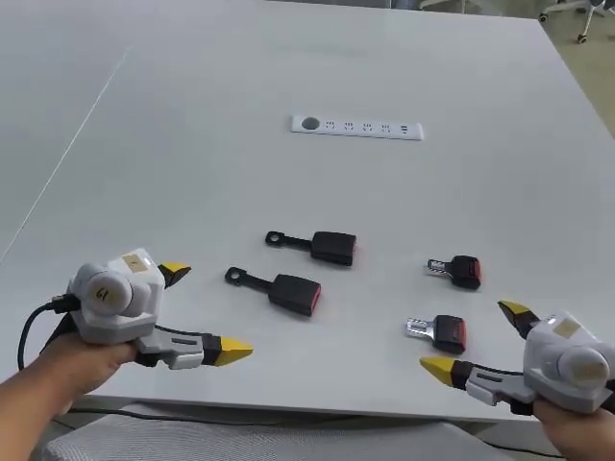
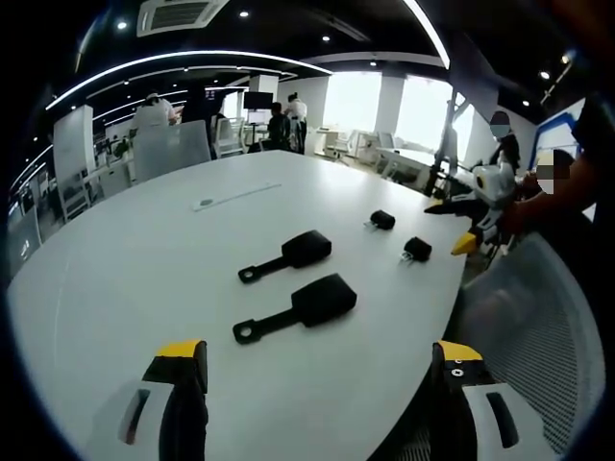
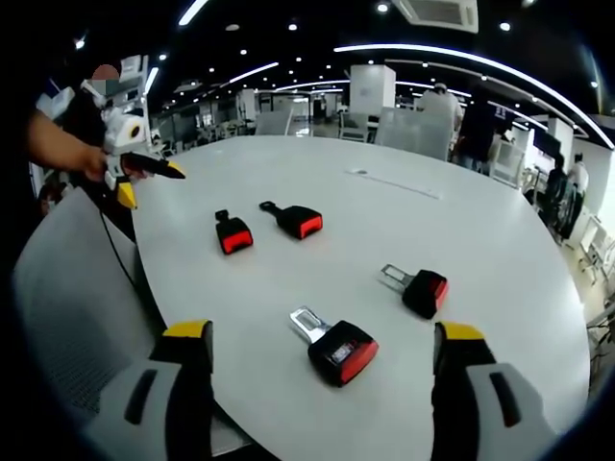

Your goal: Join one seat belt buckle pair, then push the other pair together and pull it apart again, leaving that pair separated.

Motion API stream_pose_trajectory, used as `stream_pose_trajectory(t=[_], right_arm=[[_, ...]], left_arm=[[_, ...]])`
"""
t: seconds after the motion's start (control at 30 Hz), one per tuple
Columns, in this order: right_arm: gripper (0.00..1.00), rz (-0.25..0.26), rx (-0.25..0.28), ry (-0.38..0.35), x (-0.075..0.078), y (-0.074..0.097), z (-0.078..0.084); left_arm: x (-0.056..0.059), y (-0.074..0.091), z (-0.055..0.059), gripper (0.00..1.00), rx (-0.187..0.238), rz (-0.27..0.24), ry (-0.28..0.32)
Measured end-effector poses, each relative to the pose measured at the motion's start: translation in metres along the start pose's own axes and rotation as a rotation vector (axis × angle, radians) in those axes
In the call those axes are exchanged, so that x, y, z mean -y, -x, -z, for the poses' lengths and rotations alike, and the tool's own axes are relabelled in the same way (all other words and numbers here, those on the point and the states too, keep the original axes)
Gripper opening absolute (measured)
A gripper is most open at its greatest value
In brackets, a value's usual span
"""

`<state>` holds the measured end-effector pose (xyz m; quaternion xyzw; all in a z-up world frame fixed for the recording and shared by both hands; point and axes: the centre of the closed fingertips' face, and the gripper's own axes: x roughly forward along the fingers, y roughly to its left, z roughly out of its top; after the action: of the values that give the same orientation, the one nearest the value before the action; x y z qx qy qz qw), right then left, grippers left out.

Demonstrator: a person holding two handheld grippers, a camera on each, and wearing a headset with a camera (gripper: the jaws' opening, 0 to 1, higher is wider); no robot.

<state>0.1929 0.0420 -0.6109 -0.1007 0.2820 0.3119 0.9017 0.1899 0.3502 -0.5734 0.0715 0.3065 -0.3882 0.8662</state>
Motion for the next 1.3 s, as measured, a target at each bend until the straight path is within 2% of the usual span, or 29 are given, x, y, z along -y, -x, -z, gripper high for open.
stream_pose_trajectory(t=[0.67,1.3], right_arm=[[0.96,-0.001,-0.005,-0.006,0.005,-0.001,0.002],[0.95,-0.021,-0.013,-0.013,0.007,0.0,0.005]], left_arm=[[-0.001,-0.005,-0.002,0.99,-0.006,0.003,-0.003],[0.003,-0.011,-0.002,0.99,-0.02,0.014,-0.01]])
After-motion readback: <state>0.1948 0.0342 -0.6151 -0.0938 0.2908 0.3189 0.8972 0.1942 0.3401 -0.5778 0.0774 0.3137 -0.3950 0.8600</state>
